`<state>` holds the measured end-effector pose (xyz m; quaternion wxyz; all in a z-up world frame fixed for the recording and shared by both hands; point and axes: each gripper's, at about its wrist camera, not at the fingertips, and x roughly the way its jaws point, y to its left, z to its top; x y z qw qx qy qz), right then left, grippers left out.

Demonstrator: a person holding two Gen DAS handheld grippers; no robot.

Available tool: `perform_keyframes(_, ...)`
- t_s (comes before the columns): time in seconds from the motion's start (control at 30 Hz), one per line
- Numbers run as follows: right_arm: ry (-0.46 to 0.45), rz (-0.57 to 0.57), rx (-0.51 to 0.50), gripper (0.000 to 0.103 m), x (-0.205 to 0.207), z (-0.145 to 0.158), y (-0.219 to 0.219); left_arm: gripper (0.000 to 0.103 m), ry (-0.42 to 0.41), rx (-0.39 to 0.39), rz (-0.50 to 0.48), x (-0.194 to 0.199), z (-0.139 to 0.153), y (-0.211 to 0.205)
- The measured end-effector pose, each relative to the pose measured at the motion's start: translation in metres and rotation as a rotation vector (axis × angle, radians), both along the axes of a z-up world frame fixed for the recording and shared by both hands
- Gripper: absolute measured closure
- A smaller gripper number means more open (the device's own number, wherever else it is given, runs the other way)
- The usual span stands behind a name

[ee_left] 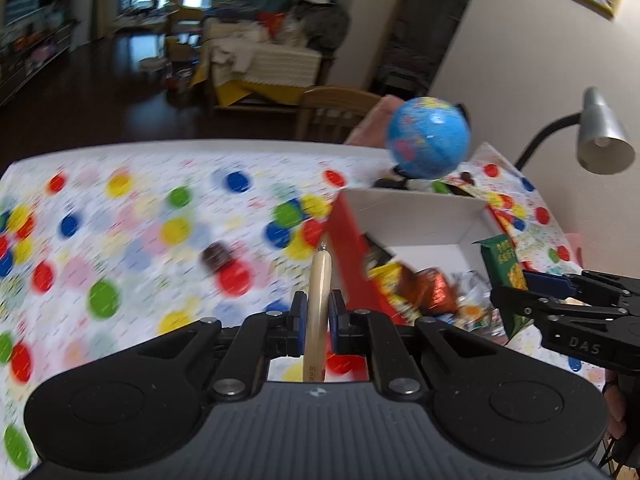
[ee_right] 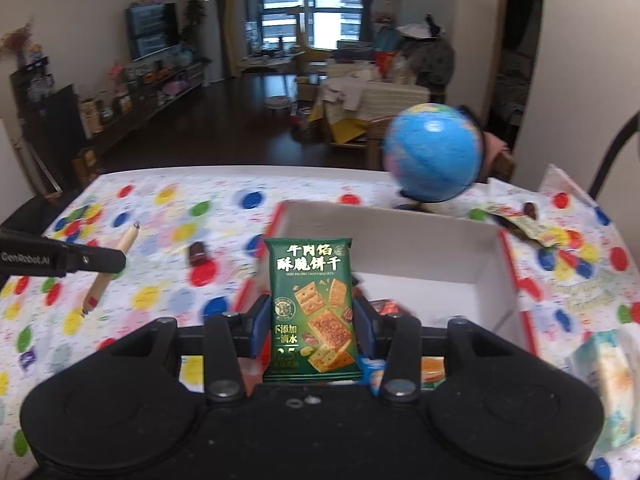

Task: Organize snacks
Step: 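Carry the cream stick and green cracker packet up over the red box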

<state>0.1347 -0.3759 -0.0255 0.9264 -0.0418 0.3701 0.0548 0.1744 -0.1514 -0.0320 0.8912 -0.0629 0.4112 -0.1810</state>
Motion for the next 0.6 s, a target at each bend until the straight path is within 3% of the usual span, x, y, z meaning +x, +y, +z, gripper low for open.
perform_keyframes(0.3, 0.039, -0.099, -0.036, 0.061, 0.032, -0.024, -0.046, 0.093, -0.010, 0.058, -0.107, 0.037, -0.013, -0.072)
perform_keyframes(0.6, 0.111, -0.163, -0.050, 0.061, 0.061, -0.060, -0.083, 0.093, 0.097, 0.058, -0.131, 0.070, -0.053, -0.111)
